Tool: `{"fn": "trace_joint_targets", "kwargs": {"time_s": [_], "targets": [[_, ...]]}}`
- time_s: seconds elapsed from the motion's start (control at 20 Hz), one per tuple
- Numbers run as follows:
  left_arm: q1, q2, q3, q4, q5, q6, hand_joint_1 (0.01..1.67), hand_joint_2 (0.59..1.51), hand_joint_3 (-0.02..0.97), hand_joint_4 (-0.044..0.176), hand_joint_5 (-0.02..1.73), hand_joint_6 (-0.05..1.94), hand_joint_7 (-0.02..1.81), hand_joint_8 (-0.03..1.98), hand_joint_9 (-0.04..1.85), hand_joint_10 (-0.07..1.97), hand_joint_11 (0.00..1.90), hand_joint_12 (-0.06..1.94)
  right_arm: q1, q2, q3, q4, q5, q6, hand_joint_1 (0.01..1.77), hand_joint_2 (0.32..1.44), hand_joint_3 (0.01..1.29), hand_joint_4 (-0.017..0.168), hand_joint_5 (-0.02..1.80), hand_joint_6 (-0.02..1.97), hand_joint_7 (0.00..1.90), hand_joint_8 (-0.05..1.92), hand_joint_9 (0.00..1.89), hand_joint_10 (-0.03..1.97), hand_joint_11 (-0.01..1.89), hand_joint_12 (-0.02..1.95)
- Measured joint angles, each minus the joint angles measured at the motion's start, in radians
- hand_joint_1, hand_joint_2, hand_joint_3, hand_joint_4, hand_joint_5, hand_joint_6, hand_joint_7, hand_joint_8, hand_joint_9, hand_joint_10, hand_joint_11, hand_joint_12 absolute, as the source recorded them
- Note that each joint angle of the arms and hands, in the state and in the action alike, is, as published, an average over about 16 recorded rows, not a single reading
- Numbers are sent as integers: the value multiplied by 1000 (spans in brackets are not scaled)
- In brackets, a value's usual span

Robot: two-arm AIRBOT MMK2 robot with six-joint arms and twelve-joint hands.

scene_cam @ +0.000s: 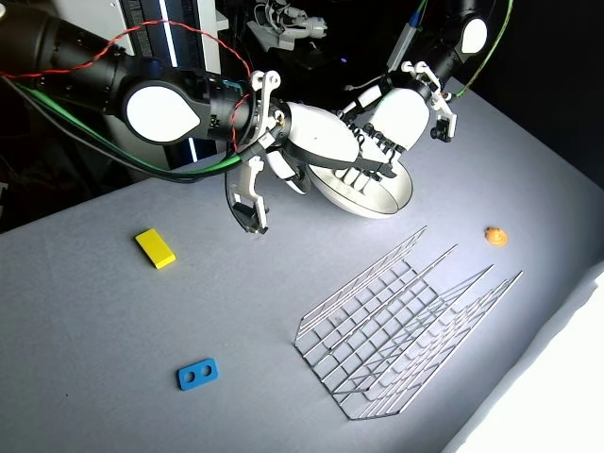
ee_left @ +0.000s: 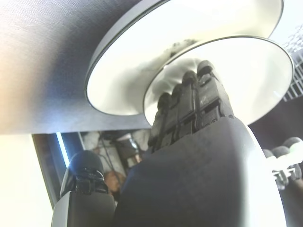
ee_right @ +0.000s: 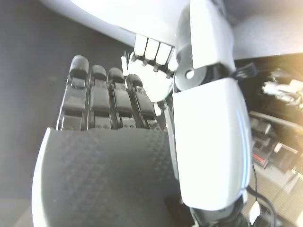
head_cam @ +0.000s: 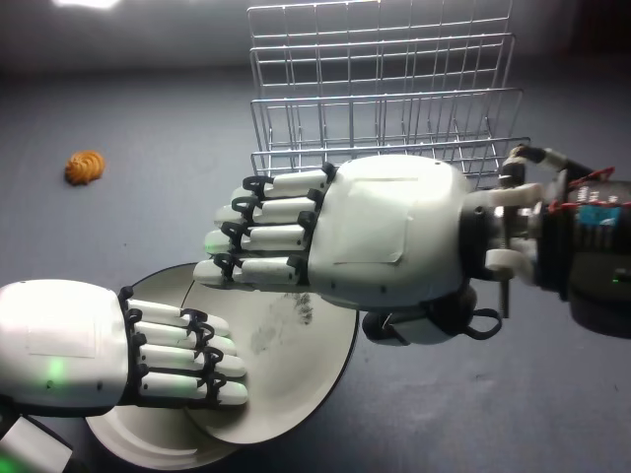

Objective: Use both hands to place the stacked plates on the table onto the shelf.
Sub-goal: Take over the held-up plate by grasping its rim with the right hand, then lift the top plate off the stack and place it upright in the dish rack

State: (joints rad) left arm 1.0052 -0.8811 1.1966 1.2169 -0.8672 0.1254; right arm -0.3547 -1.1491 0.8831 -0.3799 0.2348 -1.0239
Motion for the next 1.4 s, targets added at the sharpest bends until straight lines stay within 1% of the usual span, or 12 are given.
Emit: {"fn": "trace_joint_targets", "kwargs": {"time_s": [0.1, 0.25, 0.45, 0.65, 0.85, 0.95, 1.2, 1.4], "targets": [[-1, -1, 0, -2, 2, 0, 16, 1153, 21, 0, 6, 18, -10, -12, 17, 9, 13, 11, -5, -22, 13, 0, -9, -15, 1231, 977, 15, 2, 27, 20, 24, 9, 24, 4, 13, 215], [-2, -1, 1, -3, 3, 0, 16, 1149, 21, 0, 8, 18, -10, -12, 17, 9, 13, 11, -14, -54, 34, 0, -17, -35, 1224, 983, 16, 2, 57, 20, 61, 9, 58, 4, 13, 322], [-2, -3, 5, -4, 2, 0, 16, 1147, 21, 0, 11, 18, -10, -12, 17, 10, 13, 11, -24, -94, 67, 1, -24, -59, 1214, 1003, 16, 2, 131, 20, 146, 9, 142, 10, 14, 519], [-2, -4, 9, -6, 1, 0, 16, 1148, 21, 0, 15, 18, -9, -12, 16, 10, 12, 11, -31, -131, 97, 0, -20, -83, 1205, 1018, 16, 2, 274, 21, 300, 5, 292, 22, 64, 765], [1, -4, 13, -10, -1, -1, 15, 1150, 21, 0, 16, 19, -9, -11, 15, 10, 12, 11, -35, -163, 122, -3, -4, -107, 1205, 1011, 16, -1, 469, 37, 507, 11, 505, 40, 225, 969], [2, -4, 15, -13, -2, -1, 15, 1150, 21, 0, 16, 20, -7, -11, 14, 10, 12, 11, -37, -175, 131, -5, 6, -117, 1203, 1001, 16, -2, 558, 80, 600, 55, 604, 93, 331, 1026], [2, -2, 21, -21, -6, -2, 15, 1152, 21, 2, 21, 24, 1, -10, 14, 10, 12, 11, -42, -194, 141, -10, 35, -136, 1204, 960, 15, -6, 733, 250, 781, 252, 800, 347, 627, 1051], [-4, 3, 24, -32, -10, -3, 15, 1152, 22, 4, 23, 25, 7, -8, 16, 10, 13, 11, -45, -201, 142, -11, 57, -142, 1206, 923, 14, -9, 808, 411, 862, 446, 899, 590, 827, 1021]]}}
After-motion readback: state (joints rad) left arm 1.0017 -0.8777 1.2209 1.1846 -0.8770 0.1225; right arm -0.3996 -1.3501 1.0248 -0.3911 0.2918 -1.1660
